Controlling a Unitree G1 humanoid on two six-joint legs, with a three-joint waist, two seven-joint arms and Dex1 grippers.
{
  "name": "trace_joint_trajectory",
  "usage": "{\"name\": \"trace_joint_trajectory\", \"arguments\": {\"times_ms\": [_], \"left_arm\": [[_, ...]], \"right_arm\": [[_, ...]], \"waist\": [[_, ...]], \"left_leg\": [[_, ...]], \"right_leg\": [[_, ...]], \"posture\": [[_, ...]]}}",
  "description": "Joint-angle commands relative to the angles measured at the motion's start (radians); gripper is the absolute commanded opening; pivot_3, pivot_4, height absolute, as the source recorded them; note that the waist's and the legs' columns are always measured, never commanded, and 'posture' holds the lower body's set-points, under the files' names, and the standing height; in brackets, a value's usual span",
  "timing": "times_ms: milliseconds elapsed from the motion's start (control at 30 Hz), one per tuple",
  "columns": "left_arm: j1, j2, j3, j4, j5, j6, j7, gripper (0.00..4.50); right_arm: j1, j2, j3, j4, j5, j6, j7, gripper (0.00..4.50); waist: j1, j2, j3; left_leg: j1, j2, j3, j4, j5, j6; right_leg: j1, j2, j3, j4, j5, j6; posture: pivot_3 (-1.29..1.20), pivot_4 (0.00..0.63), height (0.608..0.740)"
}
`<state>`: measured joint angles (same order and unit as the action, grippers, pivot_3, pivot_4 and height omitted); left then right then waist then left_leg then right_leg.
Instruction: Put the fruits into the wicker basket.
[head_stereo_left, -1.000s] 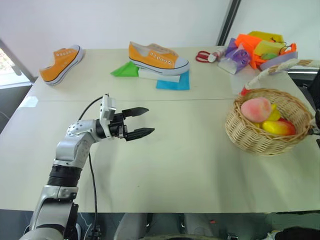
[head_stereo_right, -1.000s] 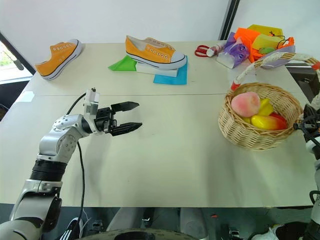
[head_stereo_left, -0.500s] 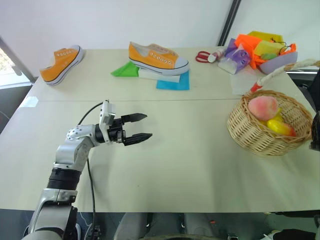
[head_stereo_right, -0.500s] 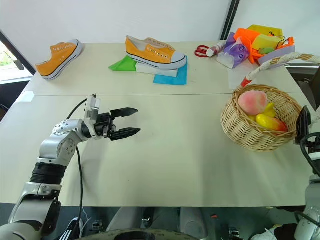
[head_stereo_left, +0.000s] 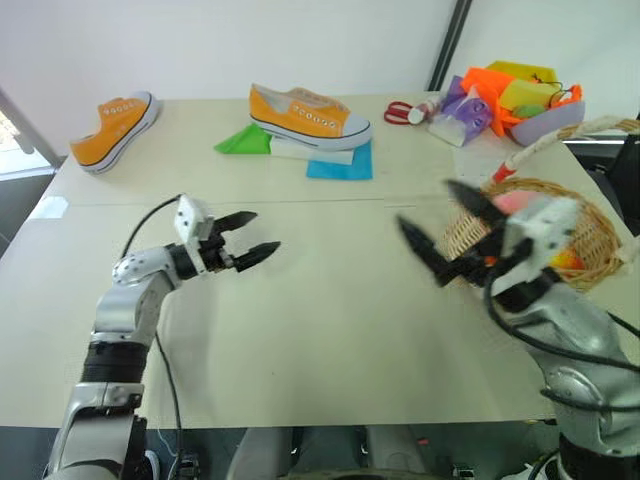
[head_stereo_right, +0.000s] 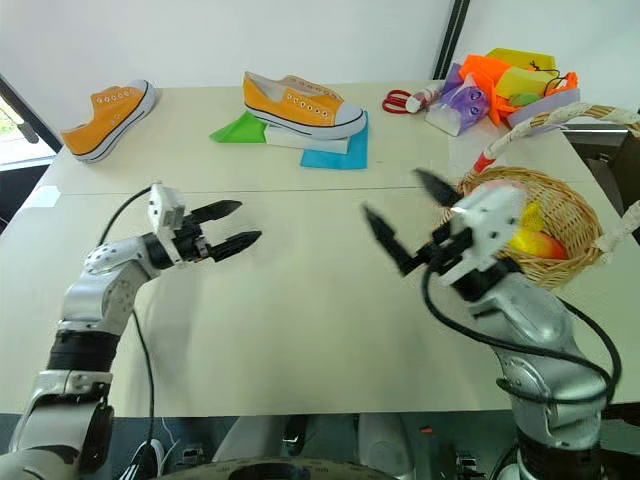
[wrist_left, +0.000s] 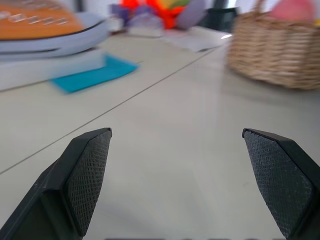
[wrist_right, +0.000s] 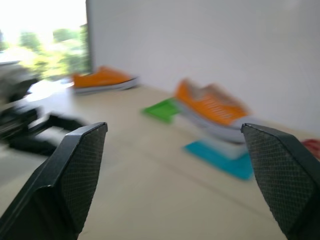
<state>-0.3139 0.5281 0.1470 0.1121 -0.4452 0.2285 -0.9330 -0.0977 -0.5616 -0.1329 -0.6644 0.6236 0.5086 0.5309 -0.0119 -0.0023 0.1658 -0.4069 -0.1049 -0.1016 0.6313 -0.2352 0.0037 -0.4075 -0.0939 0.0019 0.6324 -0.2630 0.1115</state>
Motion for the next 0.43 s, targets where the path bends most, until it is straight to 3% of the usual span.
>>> {"name": "trace_joint_trajectory", "arguments": {"times_ms": [33,233,433], "left_arm": [[0.080,0.031,0.090,-0.113,0.021,-0.013,0.104,4.50],[0.256,0.028,0.189,-0.235,0.009,-0.014,0.202,4.50],[0.347,0.042,0.227,-0.301,0.007,0.015,0.246,4.50]], "right_arm": [[-0.052,-0.055,0.065,0.124,-0.017,-0.017,0.152,4.47],[-0.183,-0.028,0.118,0.367,-0.111,-0.134,0.241,4.47],[-0.205,-0.025,0.149,0.475,-0.177,-0.206,0.304,4.47]], "waist": [[0.001,0.000,0.000],[0.002,0.000,0.000],[0.004,0.000,0.000]], "left_leg": [[0.000,0.000,0.000,0.000,0.000,0.000],[0.000,0.000,0.000,0.000,0.000,0.000],[0.000,-0.001,0.000,0.000,0.000,0.000]], "right_leg": [[0.000,0.000,0.000,0.000,0.000,0.000],[0.000,-0.001,0.000,0.000,0.000,0.000],[0.000,-0.001,0.000,0.000,0.000,0.000]], "posture": [[0.00,0.150,0.740],[0.00,0.150,0.740],[0.00,0.150,0.740]]}}
